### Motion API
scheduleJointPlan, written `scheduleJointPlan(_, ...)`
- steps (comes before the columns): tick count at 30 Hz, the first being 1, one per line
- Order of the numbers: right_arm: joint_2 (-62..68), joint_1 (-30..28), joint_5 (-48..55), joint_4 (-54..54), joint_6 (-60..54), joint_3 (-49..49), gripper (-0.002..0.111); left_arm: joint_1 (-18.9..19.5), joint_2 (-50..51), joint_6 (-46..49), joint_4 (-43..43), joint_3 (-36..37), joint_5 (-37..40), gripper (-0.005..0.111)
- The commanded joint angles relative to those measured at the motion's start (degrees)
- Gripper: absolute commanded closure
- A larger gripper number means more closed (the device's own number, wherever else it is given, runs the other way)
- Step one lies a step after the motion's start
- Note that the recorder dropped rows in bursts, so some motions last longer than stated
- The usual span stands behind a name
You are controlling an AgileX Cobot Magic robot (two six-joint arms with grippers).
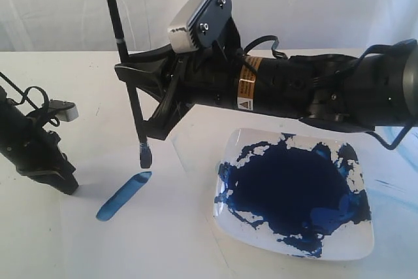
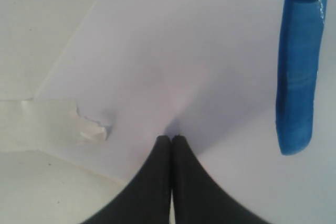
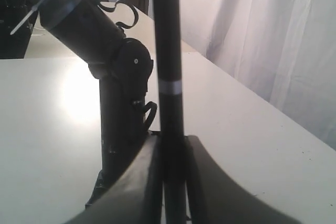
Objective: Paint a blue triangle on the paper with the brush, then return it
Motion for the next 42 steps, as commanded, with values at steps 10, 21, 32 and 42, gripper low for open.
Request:
scheduleJointPlan(10,4.6,-0.3,-4.5,3.6,-4.4,0.0,0.108,-0.1,-0.4,-0.3,0.3,0.6,1.0,0.107)
scheduleJointPlan(21,4.9,-0.3,-4.6,11.5,-8.8,0.0,0.108,-0.1,-0.4,-0.3,0.3,0.6,1.0,0.107)
scheduleJointPlan(32,5.1,-0.3,-4.9,10.1,-8.3,0.0,0.108,-0.1,-0.4,-0.3,0.3,0.6,1.0,0.107)
scheduleJointPlan(42,8.3,-0.3,-8.9,9.2,-7.7,0.0,0.108,-0.1,-0.4,-0.3,0.3,0.6,1.0,0.107)
